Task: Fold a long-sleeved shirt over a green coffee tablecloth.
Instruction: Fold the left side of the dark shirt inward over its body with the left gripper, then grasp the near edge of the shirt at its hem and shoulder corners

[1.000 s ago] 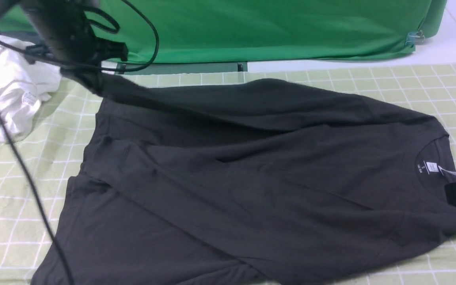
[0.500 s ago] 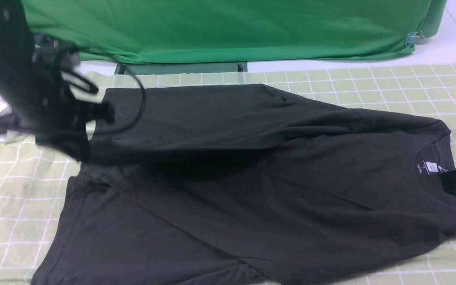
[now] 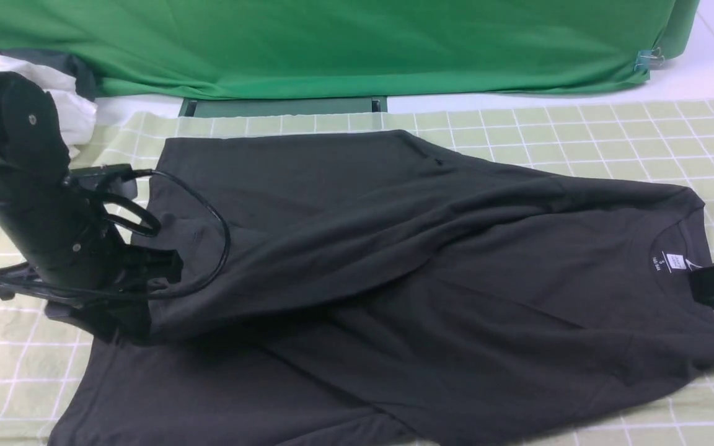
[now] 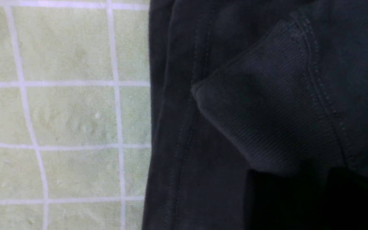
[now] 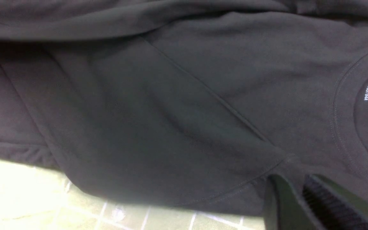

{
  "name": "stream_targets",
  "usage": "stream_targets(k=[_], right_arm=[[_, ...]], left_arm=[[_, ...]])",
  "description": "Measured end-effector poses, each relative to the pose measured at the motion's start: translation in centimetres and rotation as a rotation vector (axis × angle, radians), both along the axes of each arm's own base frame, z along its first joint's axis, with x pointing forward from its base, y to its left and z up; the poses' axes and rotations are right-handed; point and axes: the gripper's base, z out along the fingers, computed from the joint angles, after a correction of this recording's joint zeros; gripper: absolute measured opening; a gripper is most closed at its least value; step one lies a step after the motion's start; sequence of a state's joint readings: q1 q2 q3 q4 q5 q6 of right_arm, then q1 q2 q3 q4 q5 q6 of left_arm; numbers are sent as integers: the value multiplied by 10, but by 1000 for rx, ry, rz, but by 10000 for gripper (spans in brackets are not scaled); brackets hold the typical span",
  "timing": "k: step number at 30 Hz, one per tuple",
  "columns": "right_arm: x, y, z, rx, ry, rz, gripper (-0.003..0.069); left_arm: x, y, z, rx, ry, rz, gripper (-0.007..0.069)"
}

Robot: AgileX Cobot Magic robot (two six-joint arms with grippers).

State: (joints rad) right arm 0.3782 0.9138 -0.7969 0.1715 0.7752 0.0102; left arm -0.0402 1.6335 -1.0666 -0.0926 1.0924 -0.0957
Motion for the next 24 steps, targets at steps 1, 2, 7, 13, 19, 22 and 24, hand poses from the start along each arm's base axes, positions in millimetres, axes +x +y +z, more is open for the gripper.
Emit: stream_targets(k=[1,2,7,13,19,22,24], right_arm=[[0,0,0,0,0,0,104],[0,0,0,1,0,0,105],[0,0,0,0,3,0,111],[-1,0,-1,-2,9,1,113],[-1,0,-1,-3,10,1,122],[-1,0,-1,-9,8,9,122],[-1,0,-1,-9,8,9,122]], left_arm=[[-2,1,0,6,21,-6,392],[-4,1,-1,8,42,-9,437],[-25,2,-13,11,148,-14,581],[-56,4,-33,22,168,-7,587],[-77,11,-50,100,115,57,581],[-85,14,-60,125,106,68,581],[-86,14,-62,124,92,77,581]])
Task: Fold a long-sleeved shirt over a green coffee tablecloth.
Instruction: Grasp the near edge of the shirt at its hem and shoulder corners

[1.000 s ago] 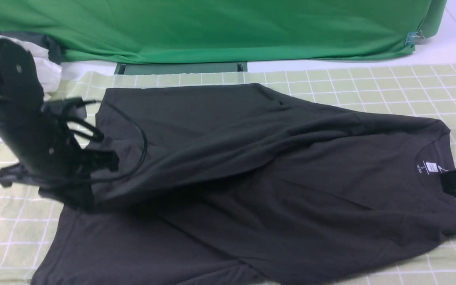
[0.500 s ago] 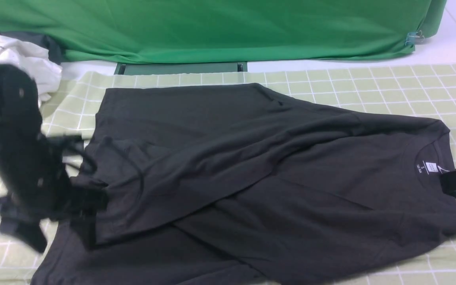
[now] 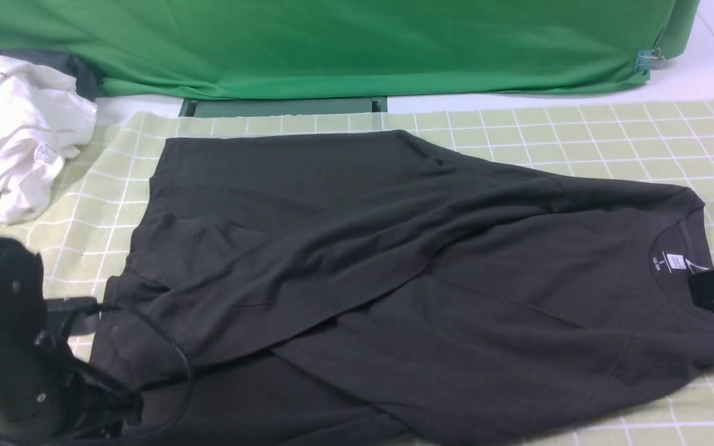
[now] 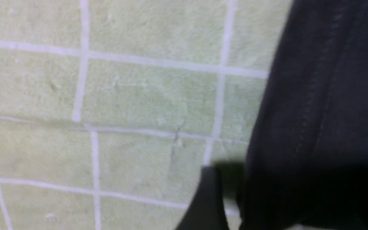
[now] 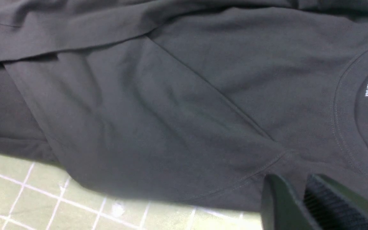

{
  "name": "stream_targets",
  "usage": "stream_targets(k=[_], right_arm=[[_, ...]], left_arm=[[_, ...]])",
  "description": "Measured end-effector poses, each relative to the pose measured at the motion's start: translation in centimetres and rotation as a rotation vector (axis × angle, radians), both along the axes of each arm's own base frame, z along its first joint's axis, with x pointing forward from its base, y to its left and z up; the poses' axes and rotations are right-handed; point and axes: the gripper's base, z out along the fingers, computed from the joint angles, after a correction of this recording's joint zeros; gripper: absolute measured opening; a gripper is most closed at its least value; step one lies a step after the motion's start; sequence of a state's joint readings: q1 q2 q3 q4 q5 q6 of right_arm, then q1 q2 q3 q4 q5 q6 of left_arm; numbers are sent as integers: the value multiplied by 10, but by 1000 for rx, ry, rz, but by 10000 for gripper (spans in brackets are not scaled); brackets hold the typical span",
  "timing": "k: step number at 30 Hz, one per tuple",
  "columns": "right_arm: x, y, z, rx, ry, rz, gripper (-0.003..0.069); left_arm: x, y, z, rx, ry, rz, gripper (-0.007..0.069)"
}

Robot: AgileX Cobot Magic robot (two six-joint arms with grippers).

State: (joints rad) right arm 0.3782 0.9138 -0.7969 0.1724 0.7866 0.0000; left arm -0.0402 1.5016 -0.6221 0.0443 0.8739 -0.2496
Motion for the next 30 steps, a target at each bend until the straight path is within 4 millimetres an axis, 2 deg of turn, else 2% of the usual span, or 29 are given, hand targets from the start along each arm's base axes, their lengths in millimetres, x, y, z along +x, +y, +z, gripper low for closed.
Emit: stream_targets(k=[6,9,10,14,16,19,23,25,30], right_arm=[[0,0,0,-8,-1,9,129],[0,0,0,-18,-2,22,133],[-1,0,0,-22,3,25,133],[-6,-2,15,-53,46,53,133],[-9,-3,21,-75,61,77,129],[-16,-5,35,-128,94,141,126],[-16,-5,32,-184,166,199,126],[-12,-2,22,-212,222,232,126],[-3,6,-27,-263,366,300,141]], left_arm=[[-5,-1,-3,-12,-37,14,570],[-6,-2,-3,-24,-34,28,498],[-6,-2,-3,-28,-35,31,458],[-5,-6,-2,-63,-52,60,120],[-5,-7,-1,-66,-59,53,66],[-9,-5,7,-53,-69,18,34],[-18,-5,25,-54,-114,-1,34],[-26,-4,38,-55,-140,-5,34],[-47,-3,61,-58,-187,-9,32]])
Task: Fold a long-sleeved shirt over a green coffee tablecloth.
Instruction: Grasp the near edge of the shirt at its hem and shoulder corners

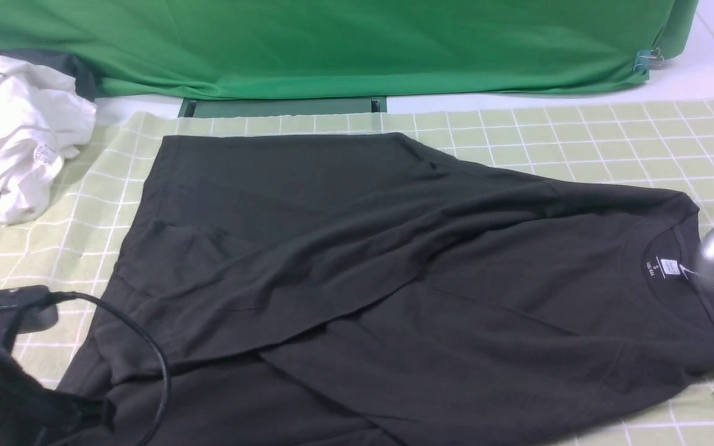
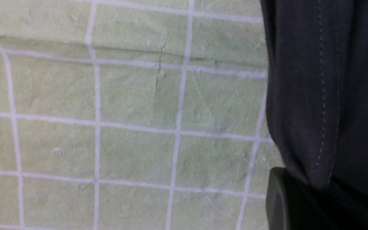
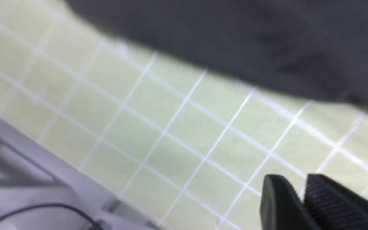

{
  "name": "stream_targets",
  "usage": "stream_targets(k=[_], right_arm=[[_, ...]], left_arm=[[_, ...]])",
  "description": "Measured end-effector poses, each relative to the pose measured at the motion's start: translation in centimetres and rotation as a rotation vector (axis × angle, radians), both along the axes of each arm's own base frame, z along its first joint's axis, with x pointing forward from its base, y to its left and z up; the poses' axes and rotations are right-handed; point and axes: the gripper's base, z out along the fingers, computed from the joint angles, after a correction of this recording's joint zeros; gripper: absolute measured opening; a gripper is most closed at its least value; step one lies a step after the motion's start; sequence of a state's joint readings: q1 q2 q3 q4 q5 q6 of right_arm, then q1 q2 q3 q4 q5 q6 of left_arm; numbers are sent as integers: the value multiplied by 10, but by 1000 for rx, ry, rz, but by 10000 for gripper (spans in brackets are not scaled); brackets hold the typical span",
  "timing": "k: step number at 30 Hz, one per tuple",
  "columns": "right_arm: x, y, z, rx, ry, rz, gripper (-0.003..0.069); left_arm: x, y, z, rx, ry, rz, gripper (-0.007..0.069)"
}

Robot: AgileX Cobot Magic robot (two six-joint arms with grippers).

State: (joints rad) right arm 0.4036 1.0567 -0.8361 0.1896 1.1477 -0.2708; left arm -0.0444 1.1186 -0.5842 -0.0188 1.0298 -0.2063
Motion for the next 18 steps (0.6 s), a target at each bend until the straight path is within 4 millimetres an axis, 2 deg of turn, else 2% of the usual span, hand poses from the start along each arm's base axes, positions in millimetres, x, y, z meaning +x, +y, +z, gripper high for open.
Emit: stream_targets(k=[2,4,9,13,18], right_arm=[[3,8,-19,-2,-1,28,172],[3,17,-41,-7,4,66,248],[11,44,-75,-6,-28,159,413],[23,59,-95,-23,-43,200,442],[36,67,-120,-59,-32,218,447]], left_arm=[[-4,0,4,0,-21,0,32],[-5,0,7,-1,-37,0,32],[-5,0,7,-1,-41,-5,32],[-5,0,8,-1,-42,-5,32],[-5,0,8,0,-46,-16,32]])
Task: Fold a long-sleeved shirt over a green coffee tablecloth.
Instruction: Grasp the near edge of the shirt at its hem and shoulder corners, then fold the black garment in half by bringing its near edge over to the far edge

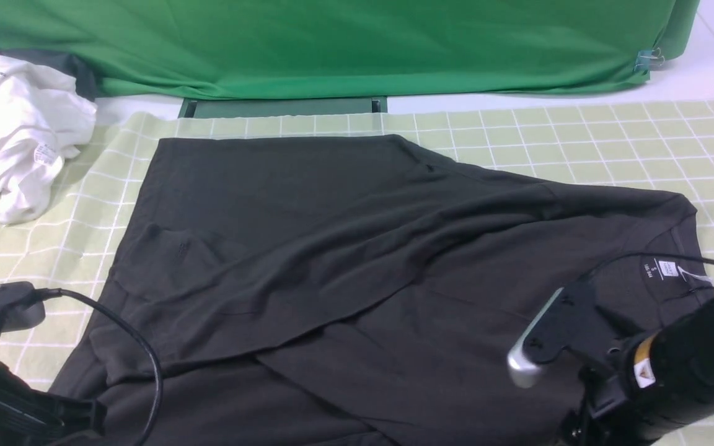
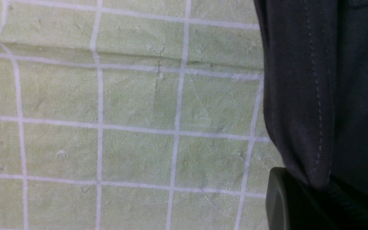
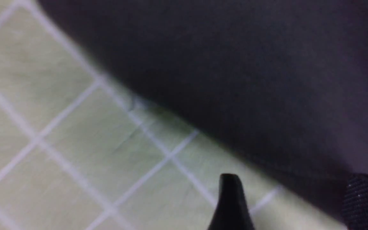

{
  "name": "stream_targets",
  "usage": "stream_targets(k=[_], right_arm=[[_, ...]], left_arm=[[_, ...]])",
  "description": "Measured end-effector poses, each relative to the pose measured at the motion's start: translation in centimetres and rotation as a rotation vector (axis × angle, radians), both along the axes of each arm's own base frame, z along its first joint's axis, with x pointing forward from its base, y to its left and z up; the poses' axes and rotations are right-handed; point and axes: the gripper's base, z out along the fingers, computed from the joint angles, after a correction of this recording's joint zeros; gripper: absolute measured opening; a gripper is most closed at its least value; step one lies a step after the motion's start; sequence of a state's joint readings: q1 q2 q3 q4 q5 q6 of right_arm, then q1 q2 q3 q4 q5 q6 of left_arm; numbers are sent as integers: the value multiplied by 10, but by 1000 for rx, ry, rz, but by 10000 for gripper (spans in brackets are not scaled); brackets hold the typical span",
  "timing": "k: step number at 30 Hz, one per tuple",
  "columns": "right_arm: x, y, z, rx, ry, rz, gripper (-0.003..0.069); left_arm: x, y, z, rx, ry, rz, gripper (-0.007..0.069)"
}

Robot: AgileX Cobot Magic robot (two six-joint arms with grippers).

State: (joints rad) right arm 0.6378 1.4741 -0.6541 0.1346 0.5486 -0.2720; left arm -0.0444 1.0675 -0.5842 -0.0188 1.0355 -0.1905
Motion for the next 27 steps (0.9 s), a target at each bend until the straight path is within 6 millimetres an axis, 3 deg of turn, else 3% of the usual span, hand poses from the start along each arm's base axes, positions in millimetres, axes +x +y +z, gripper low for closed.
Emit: stream_targets(k=[4,8,10,11,13,15,21,27], right_arm=[[7,4,-11,4,-16,6,444],[10,6,-17,-9,-23,43,388],[11,6,-18,-16,-28,61,331],[12,6,-19,-24,-40,78,225],[13,6,-18,-26,-50,87,108],[12,6,-15,-21,-51,78,46],[-5,4,6,-6,-22,60,29],[-19,-5,45,64,-109,33,29]], left_arm=[[1,0,0,0,-15,-3,32],[2,0,0,-1,-27,-6,32],[3,0,0,-2,-34,-6,32],[3,-1,1,-6,-37,-4,32],[4,-1,1,-11,-39,-2,32],[2,-1,1,-14,-36,-9,32],[-9,-4,10,-43,-51,-20,32],[-14,-5,36,-80,-194,12,32]])
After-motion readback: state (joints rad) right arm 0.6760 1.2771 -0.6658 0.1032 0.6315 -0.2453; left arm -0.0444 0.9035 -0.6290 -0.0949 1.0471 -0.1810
